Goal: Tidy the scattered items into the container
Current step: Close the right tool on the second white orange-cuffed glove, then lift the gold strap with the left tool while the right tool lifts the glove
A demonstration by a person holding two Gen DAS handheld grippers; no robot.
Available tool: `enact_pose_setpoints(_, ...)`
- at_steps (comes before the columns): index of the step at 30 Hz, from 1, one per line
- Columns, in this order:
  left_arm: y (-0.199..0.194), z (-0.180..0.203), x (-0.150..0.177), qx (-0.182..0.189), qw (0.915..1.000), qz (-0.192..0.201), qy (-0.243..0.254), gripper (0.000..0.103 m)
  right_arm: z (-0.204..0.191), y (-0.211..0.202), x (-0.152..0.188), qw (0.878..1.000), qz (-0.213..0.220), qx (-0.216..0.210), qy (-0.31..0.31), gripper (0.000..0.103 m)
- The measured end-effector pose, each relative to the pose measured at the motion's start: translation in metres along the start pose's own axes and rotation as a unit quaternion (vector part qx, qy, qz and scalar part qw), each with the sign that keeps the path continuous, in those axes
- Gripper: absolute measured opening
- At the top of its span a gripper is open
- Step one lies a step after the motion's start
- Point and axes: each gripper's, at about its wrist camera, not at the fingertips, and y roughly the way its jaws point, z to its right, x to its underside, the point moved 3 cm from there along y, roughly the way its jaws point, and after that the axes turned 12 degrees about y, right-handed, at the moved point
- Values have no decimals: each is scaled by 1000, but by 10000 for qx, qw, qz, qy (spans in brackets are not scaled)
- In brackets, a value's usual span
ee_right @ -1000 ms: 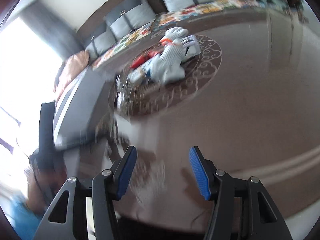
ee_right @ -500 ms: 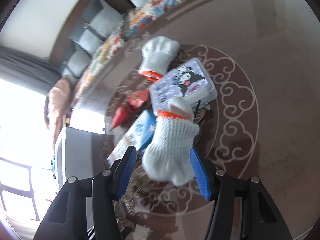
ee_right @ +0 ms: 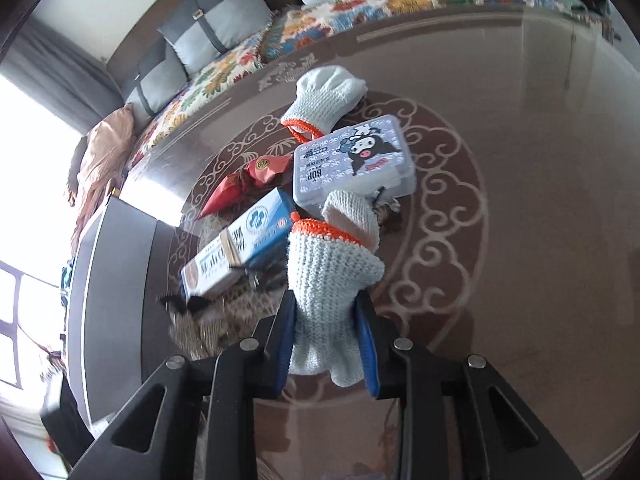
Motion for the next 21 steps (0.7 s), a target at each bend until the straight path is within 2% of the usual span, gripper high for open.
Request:
enact_pose_setpoints(11,-10,4,9,-5,9999,90,-121,43,16,-28,76,9991,-176,-144,-355,29)
enact_pose_setpoints(16,-10,8,14,3,9998,64,-168,43,2,-26,116,9963,-357,-123,-766,29)
enact_pose_setpoints(21,-10,12,23,-14,9998,25,-175,43,-9,-30,146,9920,-309,0,-1226,29)
